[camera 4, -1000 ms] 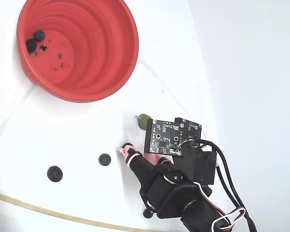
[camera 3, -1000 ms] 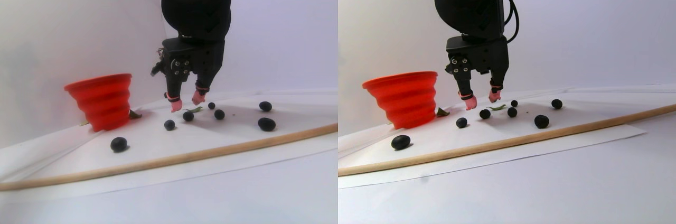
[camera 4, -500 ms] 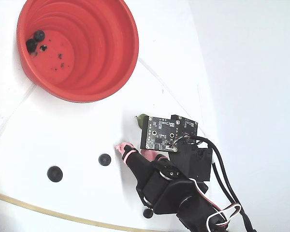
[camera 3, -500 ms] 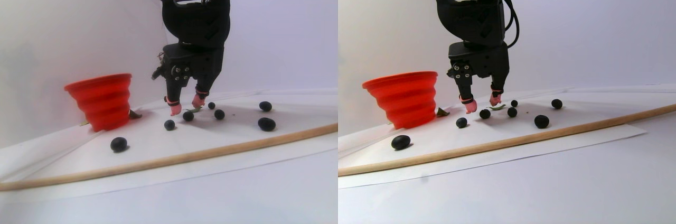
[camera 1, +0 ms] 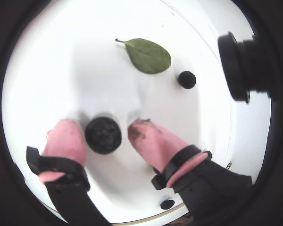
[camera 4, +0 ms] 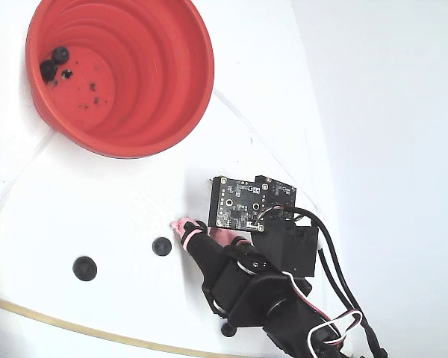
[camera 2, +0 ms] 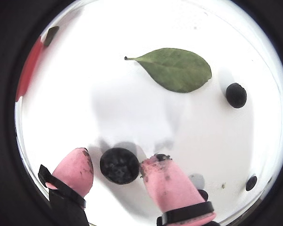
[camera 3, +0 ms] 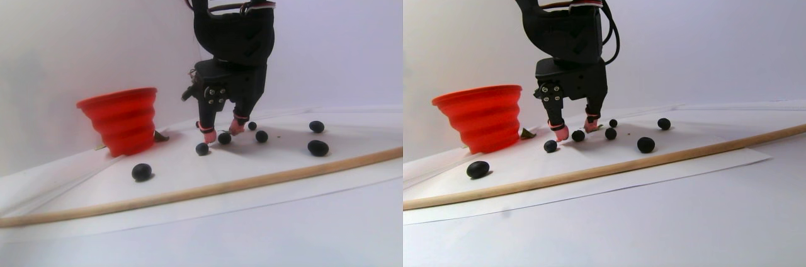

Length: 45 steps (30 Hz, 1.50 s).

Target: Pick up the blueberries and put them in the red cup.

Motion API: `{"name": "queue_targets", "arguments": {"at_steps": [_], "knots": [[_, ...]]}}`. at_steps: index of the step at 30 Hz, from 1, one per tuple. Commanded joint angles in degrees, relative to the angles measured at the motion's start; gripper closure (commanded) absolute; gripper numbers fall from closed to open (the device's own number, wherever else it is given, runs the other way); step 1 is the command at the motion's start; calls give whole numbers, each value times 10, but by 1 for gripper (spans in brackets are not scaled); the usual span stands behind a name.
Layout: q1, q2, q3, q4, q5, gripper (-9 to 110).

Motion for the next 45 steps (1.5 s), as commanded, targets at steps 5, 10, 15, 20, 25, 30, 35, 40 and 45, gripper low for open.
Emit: {"name": "queue_targets", "arguments": {"at_steps": [5,10,15,20,25,30,35,40,45], "knots": [[-16,4,-38,-14,10,82],[-15,-3,-40,-17,8,82],[-12,-15,-40,-24,4,83],[-12,-18,-42,-26,4,83],[-12,-15,-37,-26,1,85],[-12,-15,-32,-26,-4,87],[-12,-12,-29,-26,-5,88],[-15,-3,-27,-25,-5,88],[-21,21,-26,-13,-4,88]]}}
